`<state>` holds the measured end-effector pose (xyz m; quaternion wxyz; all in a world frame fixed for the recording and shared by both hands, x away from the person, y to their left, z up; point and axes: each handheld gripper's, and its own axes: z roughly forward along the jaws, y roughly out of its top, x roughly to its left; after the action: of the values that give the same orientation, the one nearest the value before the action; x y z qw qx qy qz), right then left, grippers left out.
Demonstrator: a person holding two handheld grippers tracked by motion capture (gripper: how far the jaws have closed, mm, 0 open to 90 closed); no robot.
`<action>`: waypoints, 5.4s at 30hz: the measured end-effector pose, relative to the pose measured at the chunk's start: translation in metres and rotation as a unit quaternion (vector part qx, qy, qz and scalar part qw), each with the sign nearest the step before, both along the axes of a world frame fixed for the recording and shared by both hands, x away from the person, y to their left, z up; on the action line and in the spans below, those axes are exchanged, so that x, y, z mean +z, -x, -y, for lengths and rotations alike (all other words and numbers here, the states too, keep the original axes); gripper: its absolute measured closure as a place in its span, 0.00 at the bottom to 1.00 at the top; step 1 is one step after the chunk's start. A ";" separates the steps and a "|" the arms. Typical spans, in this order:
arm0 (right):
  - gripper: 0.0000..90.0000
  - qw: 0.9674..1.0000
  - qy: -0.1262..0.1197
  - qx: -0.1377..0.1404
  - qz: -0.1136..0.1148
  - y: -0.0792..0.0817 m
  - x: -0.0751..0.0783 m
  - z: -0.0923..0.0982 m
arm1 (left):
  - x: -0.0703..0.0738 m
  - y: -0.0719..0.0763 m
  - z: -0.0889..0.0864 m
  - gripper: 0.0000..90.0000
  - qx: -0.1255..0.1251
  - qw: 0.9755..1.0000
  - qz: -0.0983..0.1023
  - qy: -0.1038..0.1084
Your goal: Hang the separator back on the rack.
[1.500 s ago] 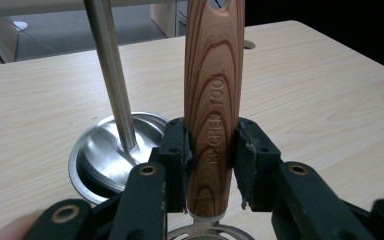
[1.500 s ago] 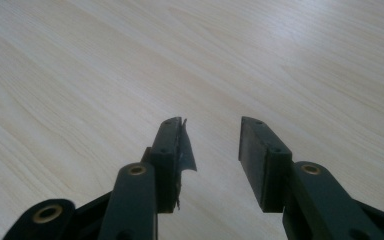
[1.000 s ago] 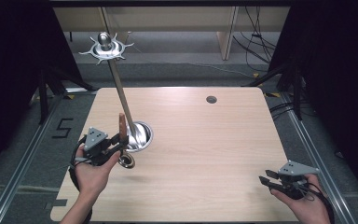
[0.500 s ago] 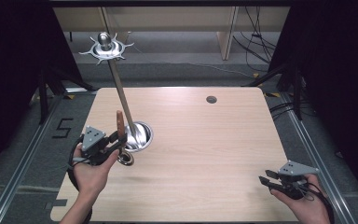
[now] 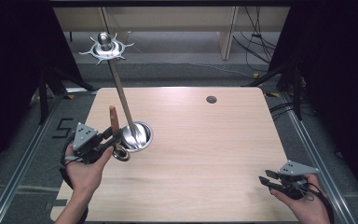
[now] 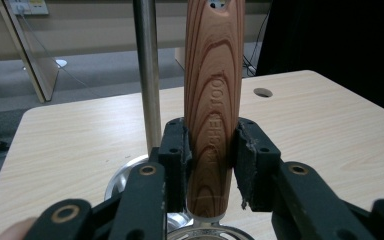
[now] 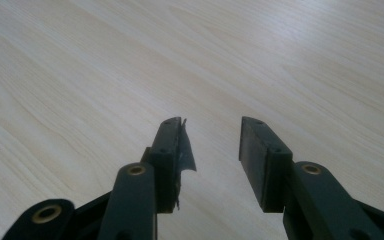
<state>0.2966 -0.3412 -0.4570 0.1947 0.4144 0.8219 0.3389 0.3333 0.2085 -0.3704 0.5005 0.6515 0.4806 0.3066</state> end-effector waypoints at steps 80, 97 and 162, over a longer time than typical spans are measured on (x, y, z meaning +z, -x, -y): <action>0.68 1.000 -0.002 0.000 -0.001 -0.001 0.001 0.000 | 0.061 -0.003 -0.005 0.75 0.050 0.993 0.104 0.003; 0.68 1.000 -0.006 -0.005 -0.006 0.000 0.001 -0.001 | 0.068 -0.011 -0.003 0.75 0.047 0.994 0.101 0.002; 0.68 1.000 -0.005 -0.002 -0.004 0.000 0.001 0.000 | 0.088 -0.038 -0.003 0.75 0.056 0.994 0.092 -0.003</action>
<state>0.2970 -0.3409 -0.4563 0.1901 0.4184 0.8201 0.3410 0.3710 0.2113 -0.2822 0.5227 0.5940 0.4676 0.3941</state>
